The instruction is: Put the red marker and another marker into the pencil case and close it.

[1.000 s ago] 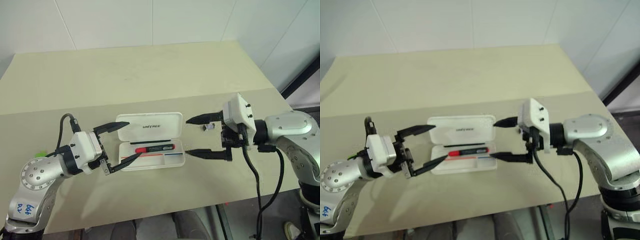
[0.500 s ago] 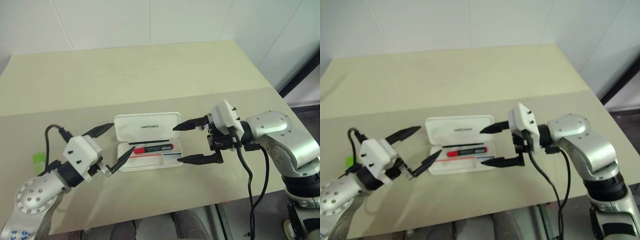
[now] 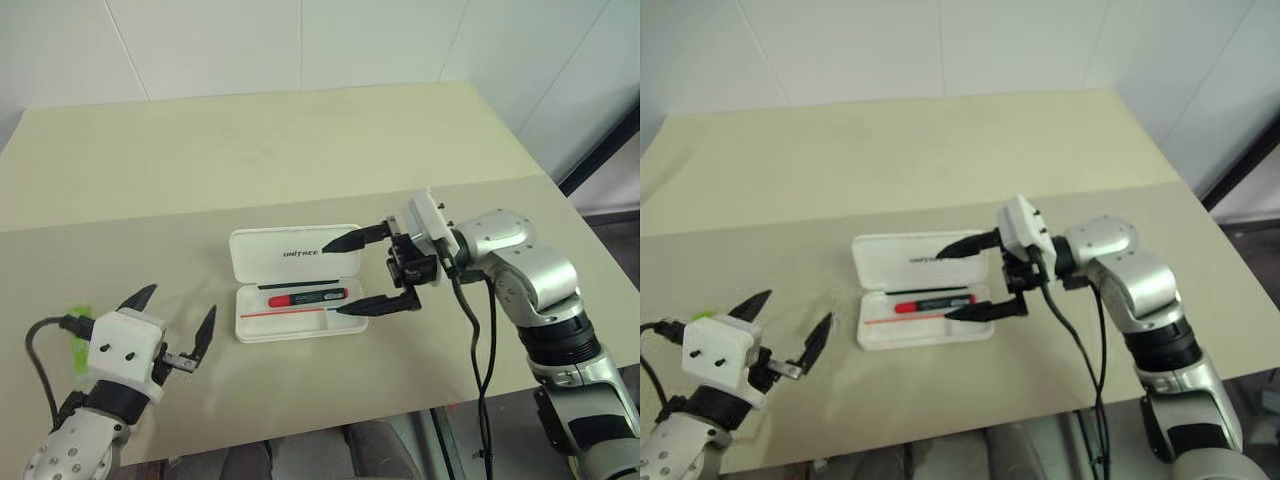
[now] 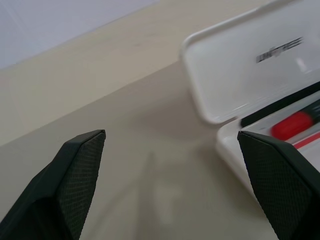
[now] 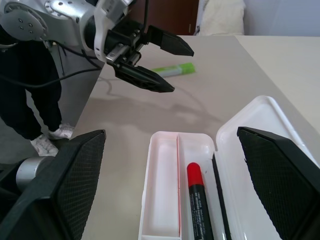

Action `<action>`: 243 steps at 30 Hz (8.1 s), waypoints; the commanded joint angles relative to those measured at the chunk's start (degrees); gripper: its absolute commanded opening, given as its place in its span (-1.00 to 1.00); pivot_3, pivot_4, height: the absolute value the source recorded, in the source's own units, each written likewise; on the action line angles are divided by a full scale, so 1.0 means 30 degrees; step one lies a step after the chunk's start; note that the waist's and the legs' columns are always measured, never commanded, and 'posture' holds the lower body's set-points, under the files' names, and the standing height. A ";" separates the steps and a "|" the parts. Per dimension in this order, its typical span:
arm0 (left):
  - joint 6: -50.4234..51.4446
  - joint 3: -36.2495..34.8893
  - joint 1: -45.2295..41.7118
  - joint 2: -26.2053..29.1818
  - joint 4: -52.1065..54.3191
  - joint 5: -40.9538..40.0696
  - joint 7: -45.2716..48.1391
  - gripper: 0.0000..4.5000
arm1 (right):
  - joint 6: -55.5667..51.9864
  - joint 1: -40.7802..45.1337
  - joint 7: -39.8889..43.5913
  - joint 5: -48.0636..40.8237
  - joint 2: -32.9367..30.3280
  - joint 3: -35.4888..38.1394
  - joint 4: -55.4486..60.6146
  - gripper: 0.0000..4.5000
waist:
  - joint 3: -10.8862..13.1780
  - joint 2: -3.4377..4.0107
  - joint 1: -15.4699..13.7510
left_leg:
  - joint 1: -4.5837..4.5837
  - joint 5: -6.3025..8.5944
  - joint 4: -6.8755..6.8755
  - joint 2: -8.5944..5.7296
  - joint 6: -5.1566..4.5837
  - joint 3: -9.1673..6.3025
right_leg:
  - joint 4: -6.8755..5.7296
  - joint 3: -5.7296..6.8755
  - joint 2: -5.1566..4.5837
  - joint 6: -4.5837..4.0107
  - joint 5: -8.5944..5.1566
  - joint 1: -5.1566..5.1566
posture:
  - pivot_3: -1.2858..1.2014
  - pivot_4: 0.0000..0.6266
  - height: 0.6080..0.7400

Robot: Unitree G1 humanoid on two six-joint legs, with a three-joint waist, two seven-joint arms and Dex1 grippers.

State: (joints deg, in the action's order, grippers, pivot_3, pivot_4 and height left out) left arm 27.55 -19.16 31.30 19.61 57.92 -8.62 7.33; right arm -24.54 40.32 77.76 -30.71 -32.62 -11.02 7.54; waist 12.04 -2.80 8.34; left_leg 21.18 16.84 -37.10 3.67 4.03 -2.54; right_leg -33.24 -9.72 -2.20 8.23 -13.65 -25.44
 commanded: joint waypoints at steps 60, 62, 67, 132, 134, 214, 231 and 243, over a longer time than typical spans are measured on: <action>0.6790 -0.3751 -0.7567 -1.1195 -0.4492 0.2993 -1.2705 1.00 | -0.0777 -0.0420 -0.1211 -0.1488 0.1044 0.0557 0.1083 0.98 | -0.0065 -0.0105 -0.0046 | 0.0003 0.0007 -0.0055 -0.0006 0.0026 -0.0044 | -0.0040 0.0000 0.0024 0.0030 0.0029 0.0023 | 0.03 -0.52 1.00; 0.5903 -0.3587 -0.7284 -1.0996 -0.4848 0.2393 -1.2305 1.00 | -0.0757 -0.0420 -0.1219 -0.1437 0.1024 0.0557 0.1087 0.98 | -0.0064 -0.0105 -0.0048 | 0.0000 0.0007 -0.0053 -0.0006 0.0026 -0.0045 | -0.0040 0.0000 0.0025 0.0029 0.0029 0.0025 | 0.03 -0.52 1.00; 0.5620 -0.4047 -0.7263 -1.1016 -0.5593 -0.0507 -1.1057 1.00 | -0.0665 -0.0380 -0.1295 -0.1228 0.1030 0.0534 0.1024 0.98 | -0.0068 -0.0110 -0.0048 | 0.0005 0.0007 -0.0053 -0.0005 0.0028 -0.0044 | -0.0016 0.0001 0.0025 0.0026 0.0029 0.0026 | 0.03 -0.52 1.00; 0.1832 -0.1458 -1.2483 0.7462 -0.7059 -0.9040 0.9598 -0.51 | -0.1632 -0.3378 -0.4740 -0.1942 -0.0417 0.3222 0.3380 1.00 | -0.0121 0.0032 -0.0172 | -0.0028 0.0130 -0.0016 0.0004 0.0170 -0.0287 | -0.0063 0.0006 0.0196 -0.0080 -0.0027 -0.0038 | 0.03 -0.52 1.00; 0.1815 -0.1031 -1.2452 0.7757 -0.7026 -0.9105 1.0028 -0.51 | -0.1566 -0.3587 -0.4938 -0.1828 -0.0485 0.3247 0.3545 1.00 | -0.0119 0.0034 -0.0161 | -0.0025 0.0130 -0.0016 0.0003 0.0170 -0.0284 | -0.0059 0.0003 0.0195 -0.0078 -0.0029 -0.0038 | 0.03 -0.52 1.00; 0.0673 0.6337 -1.4175 0.9467 -0.8774 -0.3845 1.5214 0.98 | -0.1195 -0.5730 -0.6976 -0.0896 -0.2010 0.3563 0.5312 1.00 | -0.0095 0.0066 -0.0693 | -0.0049 0.0122 -0.0038 0.0004 0.0154 -0.0288 | -0.0139 0.0001 0.0202 -0.0102 -0.0064 -0.0040 | 0.03 -0.52 1.00; 0.1519 0.2531 -1.1753 0.6913 -0.5751 -0.8838 1.3233 0.98 | 0.0727 -0.4678 -0.5666 0.1424 -0.3876 0.3848 0.1871 1.00 | -0.0093 0.0071 -0.0673 | -0.0072 0.0117 -0.0097 0.0002 0.0146 -0.0282 | -0.0186 -0.0005 0.0205 -0.0103 -0.0056 -0.0025 | 0.03 -0.52 1.00; -0.3479 0.2461 -0.9897 0.4715 -0.6709 -0.7560 1.3288 0.98 | 0.6484 0.0372 -0.2683 0.7167 -0.5259 0.1140 -0.7292 1.00 | -0.0080 0.0097 -0.0580 | -0.0117 0.0104 -0.0095 0.0002 0.0126 -0.0237 | -0.0168 -0.0052 0.0210 -0.0097 -0.0027 -0.0001 | 0.03 -0.52 1.00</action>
State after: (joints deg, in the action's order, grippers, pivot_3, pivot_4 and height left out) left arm 20.24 -11.35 1.92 34.28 37.42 -32.01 47.04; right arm -8.24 40.29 68.25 -11.04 -47.68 -6.76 -12.43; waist 11.80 -2.51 6.60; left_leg 20.78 17.13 -37.32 3.67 4.37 -3.24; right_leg -33.76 -9.88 -1.57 7.93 -13.73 -25.44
